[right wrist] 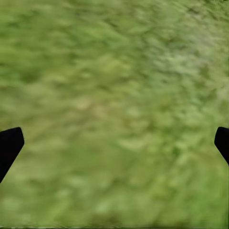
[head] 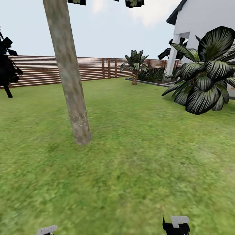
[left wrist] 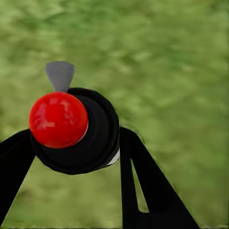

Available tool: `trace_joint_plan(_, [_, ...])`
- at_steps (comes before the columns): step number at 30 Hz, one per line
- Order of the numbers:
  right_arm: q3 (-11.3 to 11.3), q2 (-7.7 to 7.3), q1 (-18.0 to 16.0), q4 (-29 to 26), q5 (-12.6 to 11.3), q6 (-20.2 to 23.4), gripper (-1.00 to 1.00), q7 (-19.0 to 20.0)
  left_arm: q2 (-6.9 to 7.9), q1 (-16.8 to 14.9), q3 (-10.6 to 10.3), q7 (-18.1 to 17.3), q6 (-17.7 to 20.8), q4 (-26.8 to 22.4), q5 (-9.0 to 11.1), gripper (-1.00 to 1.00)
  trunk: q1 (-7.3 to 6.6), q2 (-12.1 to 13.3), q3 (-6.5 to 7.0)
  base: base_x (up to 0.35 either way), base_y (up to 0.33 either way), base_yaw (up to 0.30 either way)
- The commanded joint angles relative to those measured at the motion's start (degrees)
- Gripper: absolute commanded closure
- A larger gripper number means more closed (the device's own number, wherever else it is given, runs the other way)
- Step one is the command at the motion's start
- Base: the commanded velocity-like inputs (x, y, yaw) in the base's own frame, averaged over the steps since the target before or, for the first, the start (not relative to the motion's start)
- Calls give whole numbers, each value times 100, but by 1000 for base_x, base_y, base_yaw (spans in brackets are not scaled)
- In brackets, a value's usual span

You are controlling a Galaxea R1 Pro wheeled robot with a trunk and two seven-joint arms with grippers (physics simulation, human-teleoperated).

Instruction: In the garden, pick up the pesticide atomizer on the floor and spray pesticide onto both trees until each tree trunk is fully covered.

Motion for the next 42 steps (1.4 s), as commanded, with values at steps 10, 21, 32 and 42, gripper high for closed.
trace_joint_plan(10, [8,1,0,8,2,0,-100,0,0,0,0,0,0,2,8,100,0,0,0,-295,-199,259])
trace_joint_plan(21, [8,4,0,8,8,0,-100,0,-25,0,0,0,0,3,8,100,0,0,0,-288,-201,260])
trace_joint_plan(32, [8,14,0,8,9,0,-100,0,-35,0,0,0,0,3,8,100,0,0,0,-281,-205,261])
trace_joint_plan(42, [8,11,0,8,9,0,-100,0,-35,0,0,0,0,3,8,100,0,0,0,-168,-238,261])
